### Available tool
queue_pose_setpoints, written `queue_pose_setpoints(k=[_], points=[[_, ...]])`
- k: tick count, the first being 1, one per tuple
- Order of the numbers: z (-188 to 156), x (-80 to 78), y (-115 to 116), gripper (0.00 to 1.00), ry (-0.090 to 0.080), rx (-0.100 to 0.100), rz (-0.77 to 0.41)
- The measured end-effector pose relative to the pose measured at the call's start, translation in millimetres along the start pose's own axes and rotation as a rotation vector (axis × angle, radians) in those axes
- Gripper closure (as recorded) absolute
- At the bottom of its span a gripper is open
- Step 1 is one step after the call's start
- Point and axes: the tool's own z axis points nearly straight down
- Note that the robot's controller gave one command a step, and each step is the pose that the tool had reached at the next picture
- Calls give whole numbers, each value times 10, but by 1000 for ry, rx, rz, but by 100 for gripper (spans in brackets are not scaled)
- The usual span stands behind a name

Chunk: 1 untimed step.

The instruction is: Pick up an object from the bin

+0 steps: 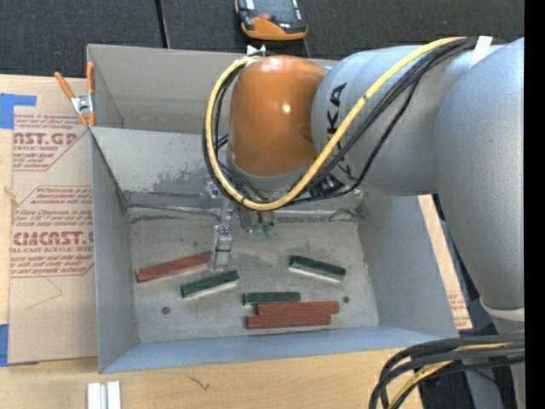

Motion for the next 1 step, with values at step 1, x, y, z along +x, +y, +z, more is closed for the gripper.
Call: queue_pose_setpoints(k=[1], points=[[532, 59, 188, 0, -4, 1, -146]])
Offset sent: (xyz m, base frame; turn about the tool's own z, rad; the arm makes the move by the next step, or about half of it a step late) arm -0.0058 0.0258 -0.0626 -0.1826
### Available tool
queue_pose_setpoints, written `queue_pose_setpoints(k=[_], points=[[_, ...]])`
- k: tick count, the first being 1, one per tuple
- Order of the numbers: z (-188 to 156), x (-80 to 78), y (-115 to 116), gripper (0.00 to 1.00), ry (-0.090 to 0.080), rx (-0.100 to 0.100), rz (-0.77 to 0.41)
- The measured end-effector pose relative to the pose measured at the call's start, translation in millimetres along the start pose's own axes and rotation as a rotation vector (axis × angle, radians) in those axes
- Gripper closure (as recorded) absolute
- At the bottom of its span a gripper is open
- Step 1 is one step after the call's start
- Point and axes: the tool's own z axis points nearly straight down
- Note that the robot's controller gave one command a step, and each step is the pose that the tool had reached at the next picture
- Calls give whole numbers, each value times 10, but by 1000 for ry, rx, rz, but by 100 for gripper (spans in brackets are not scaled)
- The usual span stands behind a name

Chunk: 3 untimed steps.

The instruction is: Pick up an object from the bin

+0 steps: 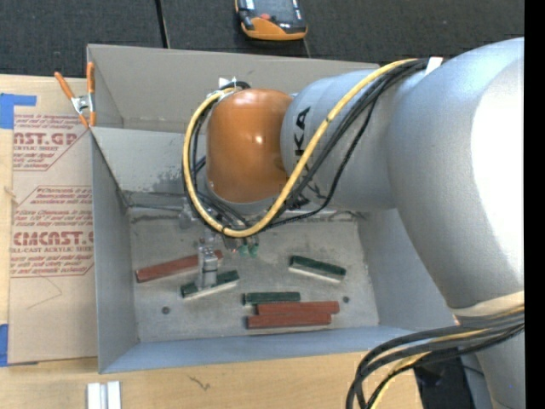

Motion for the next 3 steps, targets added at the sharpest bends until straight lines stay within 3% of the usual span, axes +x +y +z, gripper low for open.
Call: queue_pose_setpoints(k=[1, 2, 3], points=[[280, 13, 49, 0, 8, -1, -28], [-70, -109, 131, 0, 5, 0, -167], [474, -17, 87, 0, 0, -2, -115]])
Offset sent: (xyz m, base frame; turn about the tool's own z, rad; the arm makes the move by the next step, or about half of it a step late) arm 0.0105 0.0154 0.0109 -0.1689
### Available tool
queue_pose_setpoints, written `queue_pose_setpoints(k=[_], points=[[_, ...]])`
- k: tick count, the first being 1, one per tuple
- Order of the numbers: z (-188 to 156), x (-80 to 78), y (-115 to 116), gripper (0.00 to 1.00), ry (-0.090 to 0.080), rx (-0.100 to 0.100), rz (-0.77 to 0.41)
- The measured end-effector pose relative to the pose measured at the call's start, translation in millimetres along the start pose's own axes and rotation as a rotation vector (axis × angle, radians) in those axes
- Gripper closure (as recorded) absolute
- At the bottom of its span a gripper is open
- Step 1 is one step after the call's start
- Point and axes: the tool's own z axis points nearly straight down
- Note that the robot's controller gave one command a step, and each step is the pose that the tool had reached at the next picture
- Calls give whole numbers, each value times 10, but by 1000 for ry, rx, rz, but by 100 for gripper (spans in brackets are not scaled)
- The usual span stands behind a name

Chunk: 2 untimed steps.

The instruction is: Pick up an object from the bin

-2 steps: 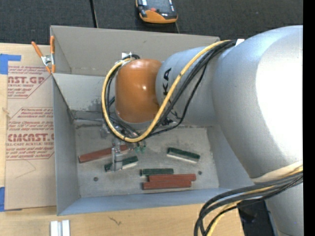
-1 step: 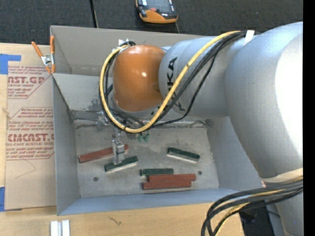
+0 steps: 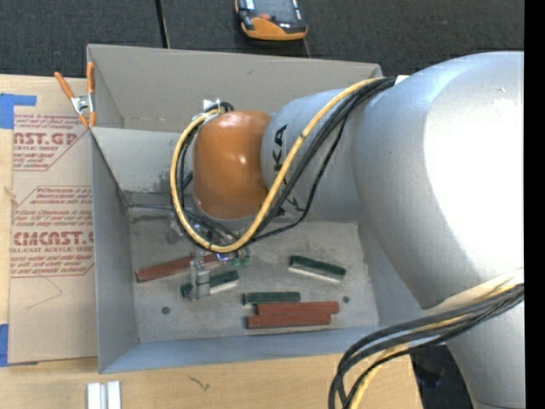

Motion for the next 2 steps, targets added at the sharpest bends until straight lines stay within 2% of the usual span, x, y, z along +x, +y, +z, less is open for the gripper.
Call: queue_pose_setpoints(k=[1, 2], points=[[131, 21, 59, 100, -5, 1, -117], [131, 20, 58, 100, -5, 1, -116]])
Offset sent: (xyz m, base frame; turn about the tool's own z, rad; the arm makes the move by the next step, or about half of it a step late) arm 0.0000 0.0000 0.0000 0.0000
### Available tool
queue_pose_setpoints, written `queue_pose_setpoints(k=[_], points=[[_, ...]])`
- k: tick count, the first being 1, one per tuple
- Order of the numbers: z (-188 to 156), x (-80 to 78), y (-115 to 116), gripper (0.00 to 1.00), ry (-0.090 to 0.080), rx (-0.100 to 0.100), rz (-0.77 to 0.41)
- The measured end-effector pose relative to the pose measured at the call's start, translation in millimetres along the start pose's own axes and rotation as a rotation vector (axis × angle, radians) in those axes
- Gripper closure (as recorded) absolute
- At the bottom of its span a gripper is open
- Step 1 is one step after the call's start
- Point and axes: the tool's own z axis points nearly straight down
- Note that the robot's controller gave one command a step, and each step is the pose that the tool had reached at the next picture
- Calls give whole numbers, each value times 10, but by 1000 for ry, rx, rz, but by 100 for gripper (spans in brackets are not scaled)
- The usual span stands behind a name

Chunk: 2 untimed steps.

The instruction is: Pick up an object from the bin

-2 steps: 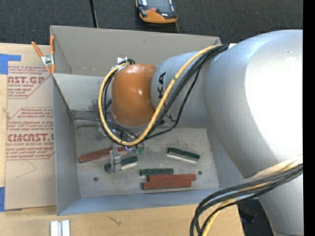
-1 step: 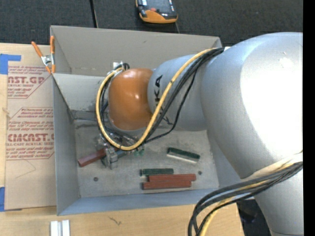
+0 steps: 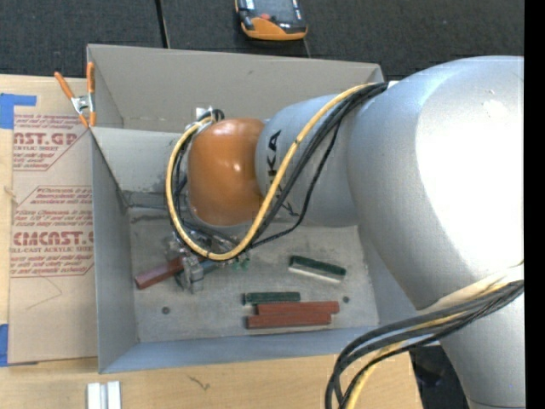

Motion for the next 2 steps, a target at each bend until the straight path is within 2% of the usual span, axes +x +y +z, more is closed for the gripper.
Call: queue_pose_setpoints(k=[2], points=[[-174, 19, 4, 100, 11, 0, 0]])
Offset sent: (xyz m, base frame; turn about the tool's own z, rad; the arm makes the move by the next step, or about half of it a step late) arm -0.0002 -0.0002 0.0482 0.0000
